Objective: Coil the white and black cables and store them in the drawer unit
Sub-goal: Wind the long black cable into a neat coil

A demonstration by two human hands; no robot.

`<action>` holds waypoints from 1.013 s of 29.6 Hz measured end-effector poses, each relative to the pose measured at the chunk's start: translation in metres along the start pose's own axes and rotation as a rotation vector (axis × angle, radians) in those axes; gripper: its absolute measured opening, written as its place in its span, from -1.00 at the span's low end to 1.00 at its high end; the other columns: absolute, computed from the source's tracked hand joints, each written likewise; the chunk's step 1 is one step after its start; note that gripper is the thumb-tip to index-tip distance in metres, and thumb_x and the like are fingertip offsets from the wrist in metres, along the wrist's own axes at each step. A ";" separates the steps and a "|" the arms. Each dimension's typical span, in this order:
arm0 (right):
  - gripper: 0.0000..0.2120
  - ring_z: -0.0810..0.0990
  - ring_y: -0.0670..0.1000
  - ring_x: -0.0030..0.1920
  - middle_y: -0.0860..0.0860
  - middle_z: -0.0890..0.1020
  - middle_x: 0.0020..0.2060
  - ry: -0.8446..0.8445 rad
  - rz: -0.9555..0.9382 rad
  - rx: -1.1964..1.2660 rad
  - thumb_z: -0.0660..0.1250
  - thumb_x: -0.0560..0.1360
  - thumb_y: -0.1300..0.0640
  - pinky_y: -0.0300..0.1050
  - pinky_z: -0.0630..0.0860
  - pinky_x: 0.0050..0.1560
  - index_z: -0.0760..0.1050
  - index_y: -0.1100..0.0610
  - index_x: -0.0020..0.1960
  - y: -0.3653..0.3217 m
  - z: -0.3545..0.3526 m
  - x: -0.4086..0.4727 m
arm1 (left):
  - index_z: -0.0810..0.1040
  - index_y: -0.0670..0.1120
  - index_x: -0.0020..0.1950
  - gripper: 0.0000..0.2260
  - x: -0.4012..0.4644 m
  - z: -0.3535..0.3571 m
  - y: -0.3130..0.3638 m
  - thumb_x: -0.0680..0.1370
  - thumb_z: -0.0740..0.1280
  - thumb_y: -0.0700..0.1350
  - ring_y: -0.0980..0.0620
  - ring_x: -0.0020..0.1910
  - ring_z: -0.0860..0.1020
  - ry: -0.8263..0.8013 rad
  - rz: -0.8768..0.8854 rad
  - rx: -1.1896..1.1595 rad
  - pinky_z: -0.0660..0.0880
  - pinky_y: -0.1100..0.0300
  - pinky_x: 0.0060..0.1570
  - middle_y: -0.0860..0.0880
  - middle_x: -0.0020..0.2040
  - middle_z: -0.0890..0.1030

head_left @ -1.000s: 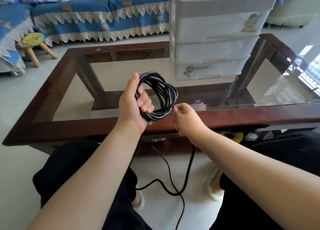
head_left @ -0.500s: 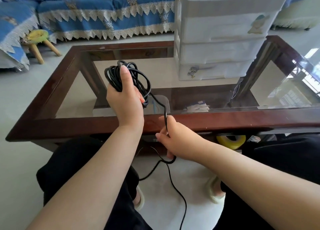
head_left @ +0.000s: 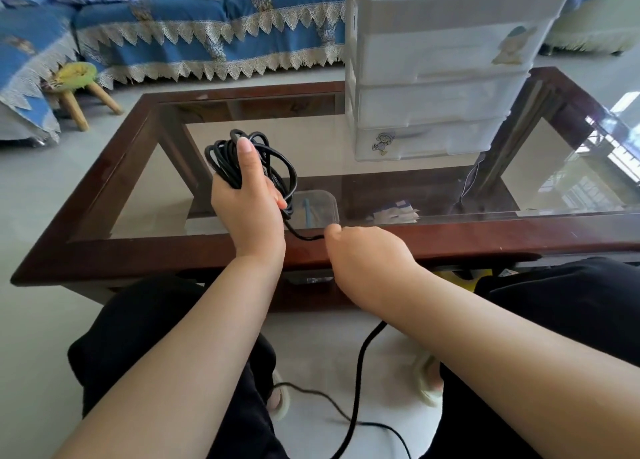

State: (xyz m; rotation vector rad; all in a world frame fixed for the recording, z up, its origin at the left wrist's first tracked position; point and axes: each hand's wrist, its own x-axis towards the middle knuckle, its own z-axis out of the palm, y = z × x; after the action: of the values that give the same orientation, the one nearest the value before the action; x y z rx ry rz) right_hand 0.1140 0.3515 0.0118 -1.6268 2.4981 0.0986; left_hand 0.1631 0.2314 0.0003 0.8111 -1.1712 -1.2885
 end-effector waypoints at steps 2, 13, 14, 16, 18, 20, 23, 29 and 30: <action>-0.88 0.41 0.15 -0.32 0.08 0.44 -0.29 0.021 -0.018 0.052 0.15 0.52 0.33 -0.14 0.17 -0.53 0.35 0.24 0.06 -0.002 -0.004 0.001 | 0.43 -0.23 -0.09 -0.66 -0.003 0.001 -0.001 0.61 0.22 0.07 0.09 -0.57 0.39 -0.027 0.047 0.063 0.37 0.27 -0.50 -0.03 -0.47 0.42; -0.77 0.26 0.00 -0.45 -0.03 0.29 -0.42 0.110 -0.139 0.195 0.08 0.63 0.05 -0.10 0.18 -0.46 0.25 0.09 -0.19 0.004 -0.027 0.007 | 0.35 0.06 -0.38 -0.58 -0.001 0.001 -0.020 0.60 0.07 0.23 0.07 -0.49 0.43 -0.405 0.146 0.459 0.32 0.23 -0.40 0.08 -0.50 0.42; -0.75 0.30 0.03 -0.41 -0.02 0.32 -0.41 0.083 -0.161 0.180 0.06 0.64 0.02 -0.10 0.19 -0.45 0.27 0.09 -0.18 0.006 -0.030 0.008 | 0.32 0.05 -0.45 -0.51 -0.001 0.001 -0.020 0.64 0.01 0.17 0.11 -0.54 0.39 -0.452 0.094 0.435 0.30 0.24 -0.42 0.09 -0.56 0.38; -0.69 0.42 0.06 -0.29 0.00 0.45 -0.34 0.016 -0.194 0.196 0.04 0.64 -0.01 -0.13 0.25 -0.40 0.36 0.16 -0.14 0.013 -0.036 0.010 | 0.27 0.00 -0.51 -0.45 -0.001 0.002 -0.019 0.69 -0.04 0.02 0.15 -0.58 0.30 -0.535 -0.038 0.368 0.27 0.28 -0.45 0.10 -0.61 0.32; -0.63 0.53 0.05 -0.17 0.03 0.59 -0.21 -0.024 -0.208 0.293 0.06 0.63 -0.03 -0.09 0.38 -0.23 0.53 0.16 -0.09 0.020 -0.040 0.013 | 0.23 -0.05 -0.43 -0.55 0.000 0.001 -0.016 0.68 0.01 -0.07 0.10 -0.51 0.26 -0.648 -0.166 0.378 0.24 0.17 -0.41 0.04 -0.54 0.30; -0.62 0.56 -0.01 -0.19 0.01 0.62 -0.25 -0.037 -0.210 0.422 0.10 0.62 -0.04 -0.09 0.45 -0.13 0.58 0.10 -0.17 0.026 -0.043 0.015 | 0.27 -0.09 -0.40 -0.61 0.000 -0.001 -0.013 0.64 0.04 -0.10 0.04 -0.54 0.28 -0.796 -0.356 0.382 0.22 0.13 -0.42 -0.02 -0.54 0.32; -0.60 0.41 -0.14 -0.52 -0.11 0.47 -0.57 -0.017 -0.180 0.588 0.18 0.58 -0.07 -0.33 0.34 -0.43 0.57 0.09 -0.31 0.034 -0.046 0.017 | 0.41 -0.14 -0.27 -0.71 -0.001 -0.007 -0.010 0.58 0.01 -0.16 0.03 -0.61 0.29 -1.066 -0.590 0.320 0.23 0.20 -0.52 -0.06 -0.57 0.34; -0.49 0.24 -0.07 -0.53 -0.06 0.31 -0.59 0.104 -0.078 0.618 0.39 0.36 -0.28 -0.20 0.22 -0.46 0.42 0.14 -0.45 0.053 -0.044 0.030 | 0.35 -0.15 -0.30 -0.38 -0.002 -0.005 -0.008 0.51 -0.07 0.38 0.10 -0.68 0.26 -1.235 -0.919 0.119 0.22 0.30 -0.65 0.01 -0.59 0.28; -0.51 0.24 -0.07 -0.52 -0.08 0.31 -0.60 0.117 -0.071 0.617 0.41 0.33 -0.29 -0.20 0.22 -0.45 0.39 0.10 -0.46 0.055 -0.043 0.033 | 0.35 -0.15 -0.30 -0.36 -0.002 -0.006 -0.008 0.45 -0.07 0.42 0.12 -0.68 0.26 -1.252 -0.925 0.079 0.22 0.31 -0.66 0.02 -0.60 0.28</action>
State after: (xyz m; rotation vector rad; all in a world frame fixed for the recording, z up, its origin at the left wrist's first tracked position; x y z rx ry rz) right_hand 0.0465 0.3386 0.0468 -1.4689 2.2143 -0.7181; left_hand 0.1666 0.2315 -0.0088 0.5596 -1.8833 -2.7425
